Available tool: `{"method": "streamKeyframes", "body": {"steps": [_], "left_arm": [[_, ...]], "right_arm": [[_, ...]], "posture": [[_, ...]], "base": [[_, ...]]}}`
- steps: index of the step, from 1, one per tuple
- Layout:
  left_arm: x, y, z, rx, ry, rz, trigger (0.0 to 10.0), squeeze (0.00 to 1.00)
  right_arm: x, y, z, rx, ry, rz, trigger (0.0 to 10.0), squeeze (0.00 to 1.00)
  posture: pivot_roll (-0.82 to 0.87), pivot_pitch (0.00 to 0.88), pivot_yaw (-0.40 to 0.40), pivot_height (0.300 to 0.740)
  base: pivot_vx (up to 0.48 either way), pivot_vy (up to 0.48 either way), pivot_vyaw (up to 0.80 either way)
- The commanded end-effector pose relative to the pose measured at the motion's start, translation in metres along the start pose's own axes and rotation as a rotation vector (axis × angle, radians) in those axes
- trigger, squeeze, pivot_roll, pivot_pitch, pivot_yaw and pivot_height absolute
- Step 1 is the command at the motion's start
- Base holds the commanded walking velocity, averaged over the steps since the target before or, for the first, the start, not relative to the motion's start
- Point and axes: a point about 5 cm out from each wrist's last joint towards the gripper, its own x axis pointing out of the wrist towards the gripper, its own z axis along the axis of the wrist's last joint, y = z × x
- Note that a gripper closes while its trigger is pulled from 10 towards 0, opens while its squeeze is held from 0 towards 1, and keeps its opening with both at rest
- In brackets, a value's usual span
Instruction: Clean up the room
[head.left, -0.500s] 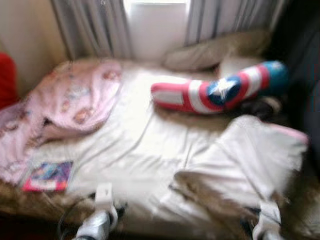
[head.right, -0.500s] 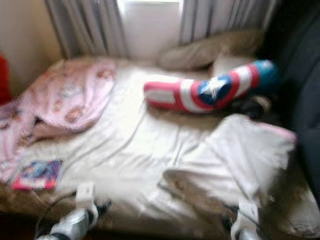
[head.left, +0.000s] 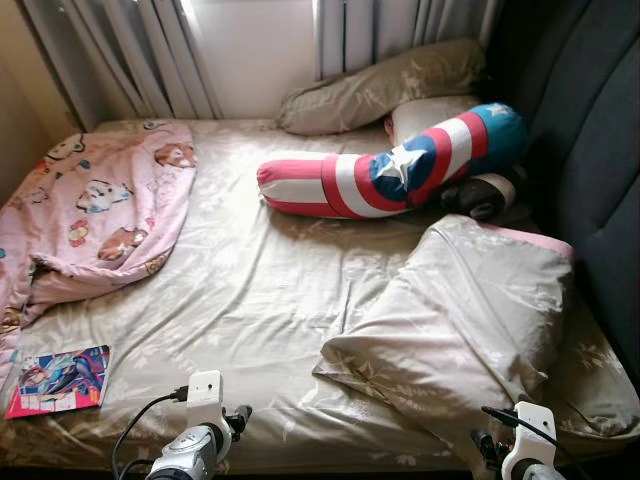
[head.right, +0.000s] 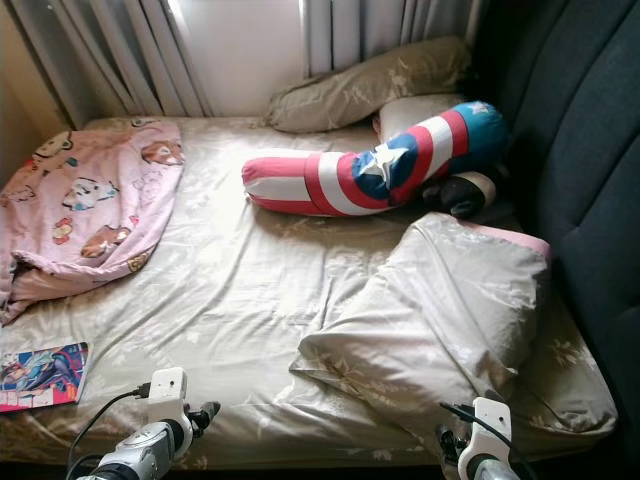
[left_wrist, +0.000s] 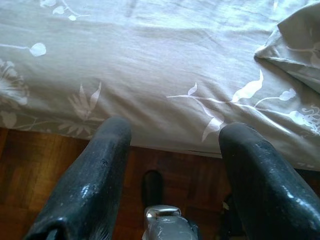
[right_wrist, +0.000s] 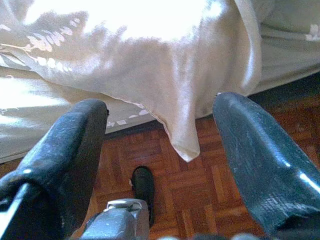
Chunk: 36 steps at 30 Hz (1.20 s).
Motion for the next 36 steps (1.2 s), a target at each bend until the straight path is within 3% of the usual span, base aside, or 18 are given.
{"method": "streamKeyframes", "body": {"steps": [1,10,14,23,31,34,36], "left_arm": [[-0.001,0.005,-0.003,0.007,0.015,0.011,10.0,0.00],[-0.001,0.004,-0.003,0.005,0.018,0.008,10.0,0.00],[-0.001,0.004,-0.003,0.005,0.020,0.007,10.0,0.00],[-0.001,0.004,-0.002,0.000,0.013,0.009,10.0,0.00],[-0.001,0.004,-0.002,-0.006,0.000,0.013,10.0,0.00],[-0.001,0.004,-0.002,-0.006,-0.001,0.012,10.0,0.00],[-0.001,0.004,-0.002,-0.006,-0.001,0.013,10.0,0.00]], "right_arm": [[0.001,0.002,0.002,0.007,-0.011,0.006,10.0,0.00],[0.001,0.002,0.005,-0.036,-0.013,0.019,10.0,0.00],[0.001,0.005,0.010,-0.146,-0.029,0.065,10.0,0.00],[0.001,0.011,0.018,-0.152,-0.112,0.134,10.0,0.00],[-0.001,0.014,0.024,-0.062,-0.212,0.169,10.0,0.00],[-0.002,0.012,0.025,-0.010,-0.244,0.144,10.0,0.00],[-0.002,0.011,0.025,0.072,-0.272,0.142,10.0,0.00]], "posture": [[0.02,0.000,0.019,0.740],[0.01,0.000,0.017,0.740],[0.01,0.000,0.015,0.740],[0.01,0.000,0.014,0.740],[0.01,0.000,0.017,0.740],[0.01,0.000,0.017,0.740],[0.00,0.000,0.017,0.740]], "base": [[0.000,0.000,0.00],[0.000,0.000,0.00],[0.000,0.000,0.00],[0.000,0.000,0.00],[0.000,0.000,0.00],[0.000,0.000,0.00],[0.000,0.000,0.00]]}}
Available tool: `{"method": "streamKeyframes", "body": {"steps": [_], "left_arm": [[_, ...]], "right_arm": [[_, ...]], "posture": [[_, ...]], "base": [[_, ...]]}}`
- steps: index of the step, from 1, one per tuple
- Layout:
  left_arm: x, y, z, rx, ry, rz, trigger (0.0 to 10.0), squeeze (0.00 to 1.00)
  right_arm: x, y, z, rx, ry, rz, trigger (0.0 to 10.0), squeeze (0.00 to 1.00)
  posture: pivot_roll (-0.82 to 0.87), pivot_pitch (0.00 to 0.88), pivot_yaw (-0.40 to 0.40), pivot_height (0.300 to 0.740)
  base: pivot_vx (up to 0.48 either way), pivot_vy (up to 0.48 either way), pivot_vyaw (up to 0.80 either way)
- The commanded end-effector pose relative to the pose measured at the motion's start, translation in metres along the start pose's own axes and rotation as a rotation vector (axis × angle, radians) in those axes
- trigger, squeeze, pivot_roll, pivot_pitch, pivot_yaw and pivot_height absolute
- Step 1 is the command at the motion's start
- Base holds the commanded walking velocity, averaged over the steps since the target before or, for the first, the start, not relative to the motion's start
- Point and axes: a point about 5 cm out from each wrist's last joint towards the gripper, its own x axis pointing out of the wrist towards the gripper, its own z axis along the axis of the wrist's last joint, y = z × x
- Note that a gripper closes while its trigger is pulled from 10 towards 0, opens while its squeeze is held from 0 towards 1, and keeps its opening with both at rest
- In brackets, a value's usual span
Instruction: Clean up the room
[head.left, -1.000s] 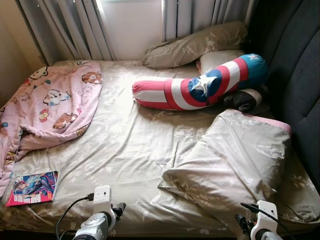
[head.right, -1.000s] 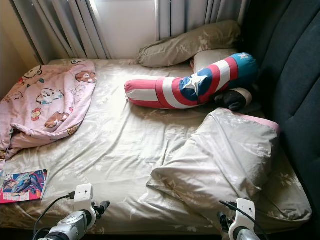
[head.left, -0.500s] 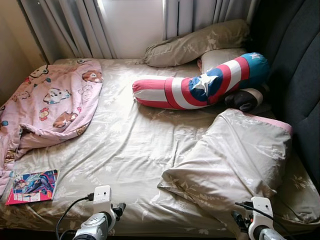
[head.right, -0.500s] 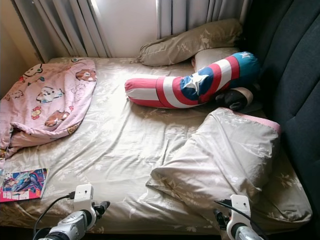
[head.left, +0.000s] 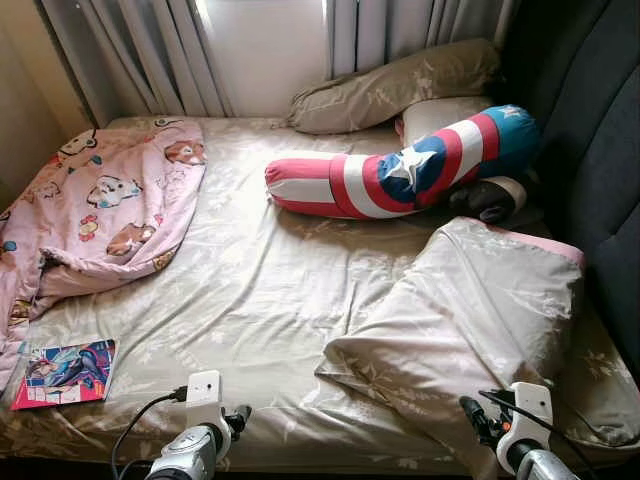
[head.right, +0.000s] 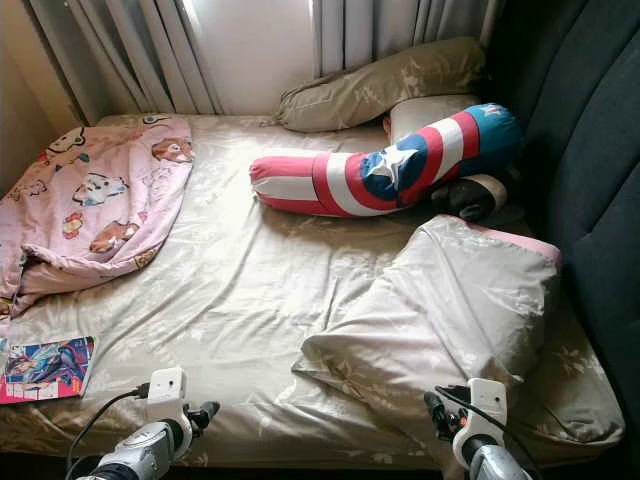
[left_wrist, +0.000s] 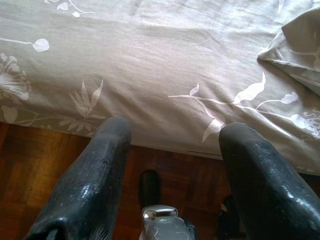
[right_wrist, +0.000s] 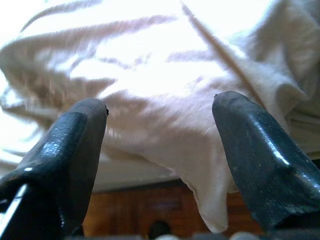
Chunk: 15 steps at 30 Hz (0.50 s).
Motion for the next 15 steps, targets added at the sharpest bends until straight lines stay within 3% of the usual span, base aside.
{"method": "streamKeyframes", "body": {"steps": [1,2,7,11,15], "left_arm": [[-0.0010,0.0036,-0.0028,0.002,0.003,0.010,10.0,0.00],[-0.0010,0.0036,-0.0031,0.003,0.004,0.009,10.0,0.00],[-0.0012,0.0037,-0.0040,0.001,0.004,0.009,10.0,0.00],[-0.0014,0.0039,-0.0048,0.001,0.005,0.009,10.0,0.00],[-0.0016,0.0041,-0.0055,0.002,0.005,0.010,10.0,0.00]], "right_arm": [[0.0000,0.0009,0.0012,0.089,-0.039,0.002,10.0,0.00],[0.0000,0.0027,0.0005,0.138,-0.049,0.026,10.0,0.00],[-0.0001,0.0049,0.0014,0.120,-0.057,0.064,10.0,0.00],[-0.0004,0.0030,0.0064,-0.036,-0.069,0.049,10.0,0.00],[-0.0012,0.0004,0.0083,-0.088,-0.081,0.018,10.0,0.00]], "posture": [[0.00,0.000,0.018,0.740],[0.00,0.000,0.017,0.740],[0.00,0.000,0.019,0.740],[0.00,0.000,0.018,0.740],[-0.01,0.000,0.017,0.740]], "base": [[0.000,0.000,0.00],[0.000,0.000,0.00],[0.000,0.000,0.00],[0.000,0.000,0.00],[0.000,0.000,0.00]]}}
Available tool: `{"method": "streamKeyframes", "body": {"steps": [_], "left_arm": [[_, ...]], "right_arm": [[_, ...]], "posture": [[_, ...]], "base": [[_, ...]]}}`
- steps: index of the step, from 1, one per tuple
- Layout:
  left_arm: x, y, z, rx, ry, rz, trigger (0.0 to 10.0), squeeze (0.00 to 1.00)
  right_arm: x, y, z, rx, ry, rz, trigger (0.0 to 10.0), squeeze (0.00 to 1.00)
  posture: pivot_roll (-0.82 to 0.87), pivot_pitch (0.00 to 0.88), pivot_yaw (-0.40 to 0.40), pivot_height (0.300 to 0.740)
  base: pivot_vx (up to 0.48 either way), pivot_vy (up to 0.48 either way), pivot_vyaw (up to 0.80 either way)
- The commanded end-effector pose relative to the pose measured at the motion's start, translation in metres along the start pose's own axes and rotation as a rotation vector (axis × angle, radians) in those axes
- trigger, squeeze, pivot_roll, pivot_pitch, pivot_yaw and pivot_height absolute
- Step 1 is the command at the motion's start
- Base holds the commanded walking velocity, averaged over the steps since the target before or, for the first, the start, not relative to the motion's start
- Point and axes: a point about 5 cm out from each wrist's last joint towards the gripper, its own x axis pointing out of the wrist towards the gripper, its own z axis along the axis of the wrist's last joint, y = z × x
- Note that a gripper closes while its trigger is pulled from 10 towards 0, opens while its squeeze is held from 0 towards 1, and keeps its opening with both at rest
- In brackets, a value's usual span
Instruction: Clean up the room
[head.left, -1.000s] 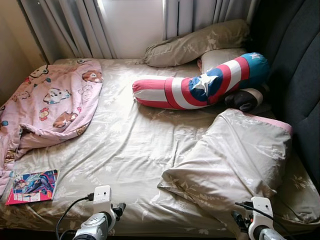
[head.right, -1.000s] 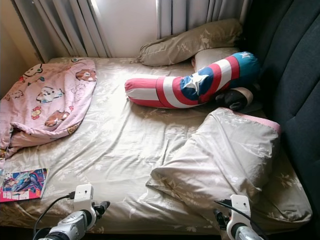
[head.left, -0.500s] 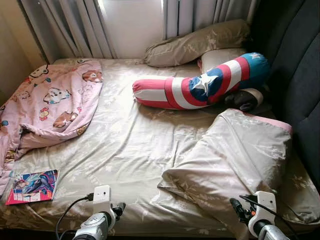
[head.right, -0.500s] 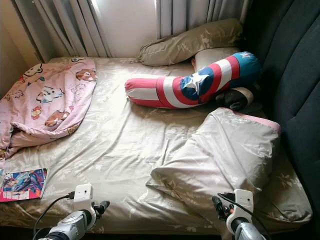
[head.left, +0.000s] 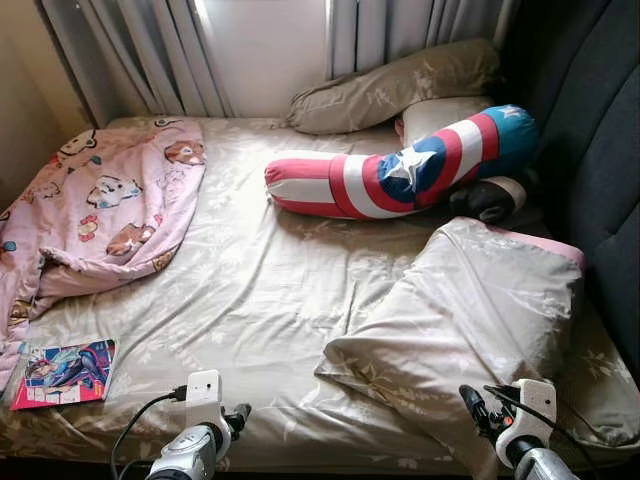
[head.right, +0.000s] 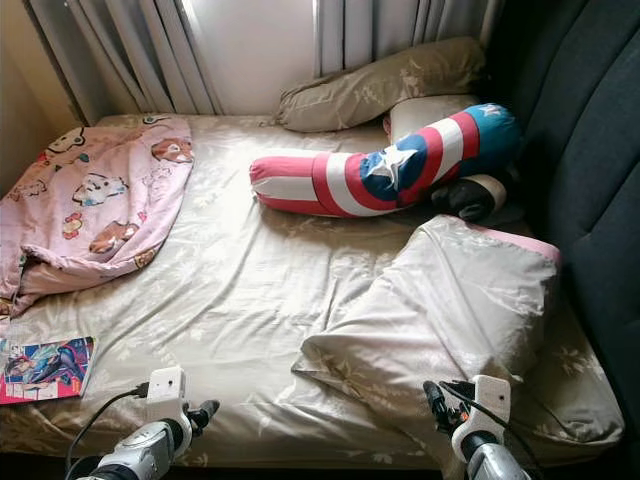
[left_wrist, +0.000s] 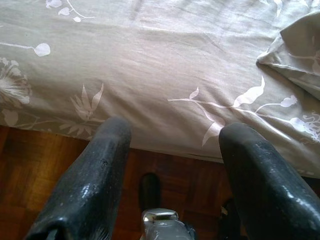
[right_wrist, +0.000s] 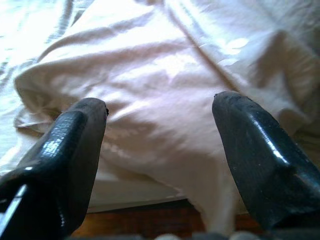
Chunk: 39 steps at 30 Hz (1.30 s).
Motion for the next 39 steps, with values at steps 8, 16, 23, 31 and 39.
{"method": "streamKeyframes", "body": {"steps": [8,16,23,31,39], "left_arm": [[-0.002,0.004,-0.006,0.003,0.019,0.011,10.0,0.00],[-0.001,0.004,-0.005,0.002,0.013,0.014,10.0,0.00],[-0.001,0.004,-0.004,-0.001,0.005,0.022,10.0,0.00],[-0.001,0.005,-0.004,-0.003,0.002,0.026,10.0,0.00],[-0.001,0.004,-0.004,-0.006,0.002,0.025,10.0,0.00]], "right_arm": [[0.042,0.081,0.123,-0.161,-0.488,0.098,10.0,0.00],[0.037,0.101,0.154,-0.146,-0.669,0.126,10.0,0.00],[0.027,0.103,0.167,-0.214,-0.798,0.103,10.0,0.00],[0.021,0.076,0.160,-0.225,-0.798,-0.001,10.0,0.00],[0.038,0.065,0.096,-0.169,-0.397,-0.007,10.0,0.00]], "posture": [[-0.01,0.000,0.016,0.740],[-0.01,0.000,0.015,0.740],[-0.01,0.000,0.015,0.740],[-0.03,0.000,0.010,0.740],[-0.02,0.000,0.011,0.740]], "base": [[0.000,0.000,0.00],[0.000,0.000,0.00],[0.000,0.000,0.00],[0.000,0.000,0.00],[0.000,0.000,0.00]]}}
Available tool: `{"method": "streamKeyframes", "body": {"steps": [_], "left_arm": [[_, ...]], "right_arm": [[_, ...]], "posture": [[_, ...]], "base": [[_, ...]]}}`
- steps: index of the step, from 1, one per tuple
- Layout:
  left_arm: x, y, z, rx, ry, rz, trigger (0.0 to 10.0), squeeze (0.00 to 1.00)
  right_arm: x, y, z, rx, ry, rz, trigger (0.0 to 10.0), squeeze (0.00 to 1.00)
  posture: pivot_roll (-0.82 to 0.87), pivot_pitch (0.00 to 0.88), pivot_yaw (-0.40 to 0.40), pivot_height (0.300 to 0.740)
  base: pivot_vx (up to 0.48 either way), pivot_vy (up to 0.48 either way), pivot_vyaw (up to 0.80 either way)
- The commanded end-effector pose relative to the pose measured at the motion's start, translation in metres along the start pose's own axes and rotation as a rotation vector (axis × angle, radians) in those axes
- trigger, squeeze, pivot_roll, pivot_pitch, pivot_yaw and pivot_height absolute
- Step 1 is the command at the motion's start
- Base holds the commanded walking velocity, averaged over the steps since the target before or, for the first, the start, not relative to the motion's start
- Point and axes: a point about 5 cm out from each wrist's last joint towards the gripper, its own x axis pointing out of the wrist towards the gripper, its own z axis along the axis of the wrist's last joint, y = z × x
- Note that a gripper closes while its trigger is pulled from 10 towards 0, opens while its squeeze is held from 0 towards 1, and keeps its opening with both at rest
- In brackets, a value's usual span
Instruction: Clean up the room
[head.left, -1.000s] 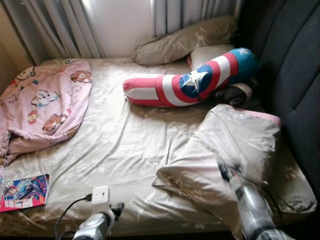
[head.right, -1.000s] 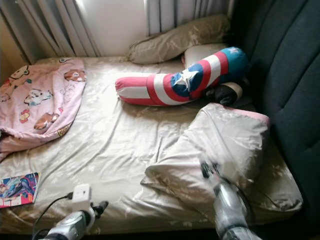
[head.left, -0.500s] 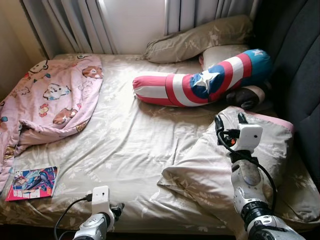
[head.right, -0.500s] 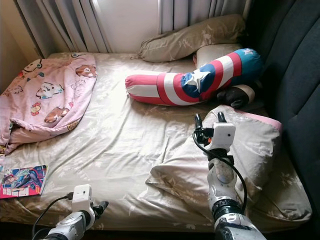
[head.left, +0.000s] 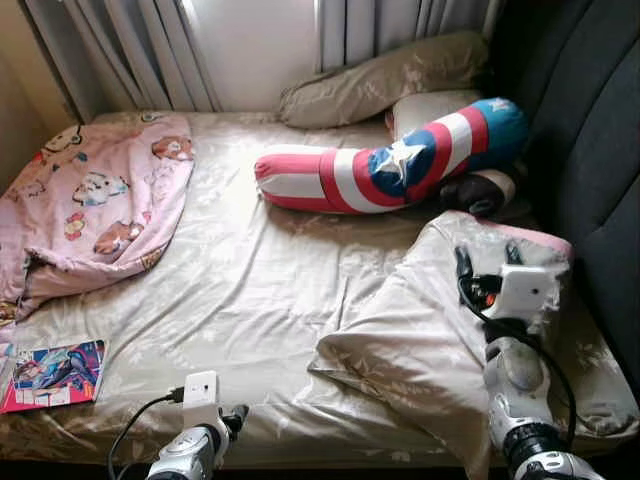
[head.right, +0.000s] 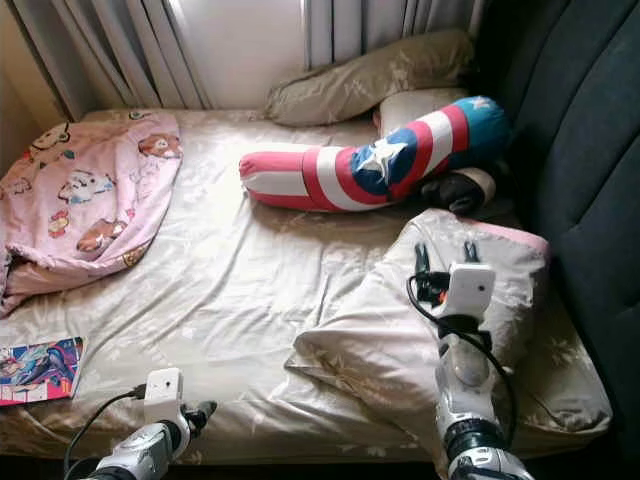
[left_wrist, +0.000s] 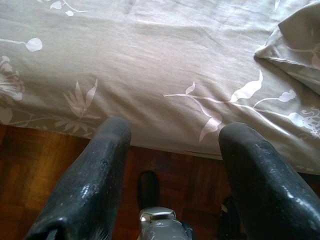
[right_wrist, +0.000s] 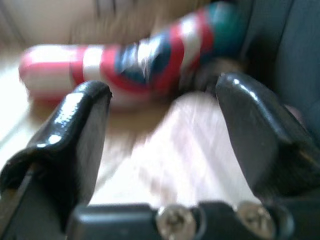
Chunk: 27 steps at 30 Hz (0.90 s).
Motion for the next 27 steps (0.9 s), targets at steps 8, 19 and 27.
{"method": "streamKeyframes", "body": {"steps": [8,19,27], "left_arm": [[0.000,0.002,-0.001,-0.007,0.001,0.012,10.0,0.00],[0.000,0.001,0.000,-0.005,0.007,0.004,10.0,0.00],[0.000,0.001,0.000,0.000,0.010,0.003,10.0,0.00]], "right_arm": [[-0.061,-0.014,-0.089,0.099,0.585,-0.077,10.0,0.00],[-0.108,-0.011,-0.124,0.136,0.789,-0.132,10.0,0.00],[-0.111,-0.008,-0.126,0.141,0.806,-0.123,10.0,0.00]], "posture": [[-0.01,0.000,0.011,0.740],[-0.01,0.000,0.014,0.740],[-0.01,0.000,0.015,0.740]], "base": [[0.000,0.000,0.00],[0.000,0.000,0.00],[0.000,0.000,0.00]]}}
